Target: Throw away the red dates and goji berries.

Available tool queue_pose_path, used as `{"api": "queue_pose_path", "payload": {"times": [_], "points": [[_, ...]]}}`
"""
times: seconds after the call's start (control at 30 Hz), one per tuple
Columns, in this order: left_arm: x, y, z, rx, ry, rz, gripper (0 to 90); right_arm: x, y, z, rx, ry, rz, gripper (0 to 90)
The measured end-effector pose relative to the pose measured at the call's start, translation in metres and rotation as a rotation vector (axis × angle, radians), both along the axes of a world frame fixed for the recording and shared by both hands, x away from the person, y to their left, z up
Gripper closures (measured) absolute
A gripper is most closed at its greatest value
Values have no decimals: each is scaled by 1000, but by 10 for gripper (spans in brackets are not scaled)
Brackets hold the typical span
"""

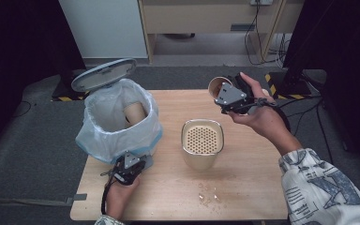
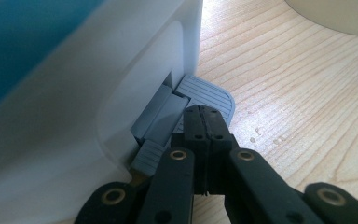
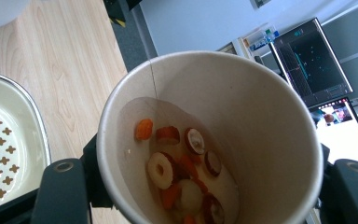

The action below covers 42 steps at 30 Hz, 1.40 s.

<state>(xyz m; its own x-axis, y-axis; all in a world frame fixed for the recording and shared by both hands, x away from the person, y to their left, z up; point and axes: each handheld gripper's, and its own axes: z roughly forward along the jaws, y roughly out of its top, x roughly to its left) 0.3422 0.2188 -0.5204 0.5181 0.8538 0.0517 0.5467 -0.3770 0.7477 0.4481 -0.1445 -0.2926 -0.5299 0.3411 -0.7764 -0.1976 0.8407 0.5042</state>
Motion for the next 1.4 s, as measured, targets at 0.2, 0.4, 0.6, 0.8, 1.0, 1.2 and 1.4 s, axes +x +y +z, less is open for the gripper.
{"api": "queue_pose_path", "payload": {"times": [0.2, 0.4, 0.6, 0.8, 1.0, 1.2, 1.4], "points": [[0, 0, 0, -1, 0, 0, 895, -1, 4, 1, -27, -19, 6, 304], [0, 0, 0, -1, 0, 0, 895, -2, 5, 4, -35, -32, 6, 304], [0, 0, 0, -1, 0, 0, 895, -4, 7, 6, -53, -50, 10, 308], [0, 0, 0, -1, 1, 0, 895, -6, 10, 5, -75, -58, 21, 310], [0, 0, 0, -2, 1, 0, 895, -5, 11, 4, -78, -56, 20, 310], [0, 0, 0, -2, 1, 0, 895, -7, 14, 3, -89, -57, 29, 309], [0, 0, 0, 0, 0, 0, 895, -11, 18, 2, -100, -67, 39, 310]]}}
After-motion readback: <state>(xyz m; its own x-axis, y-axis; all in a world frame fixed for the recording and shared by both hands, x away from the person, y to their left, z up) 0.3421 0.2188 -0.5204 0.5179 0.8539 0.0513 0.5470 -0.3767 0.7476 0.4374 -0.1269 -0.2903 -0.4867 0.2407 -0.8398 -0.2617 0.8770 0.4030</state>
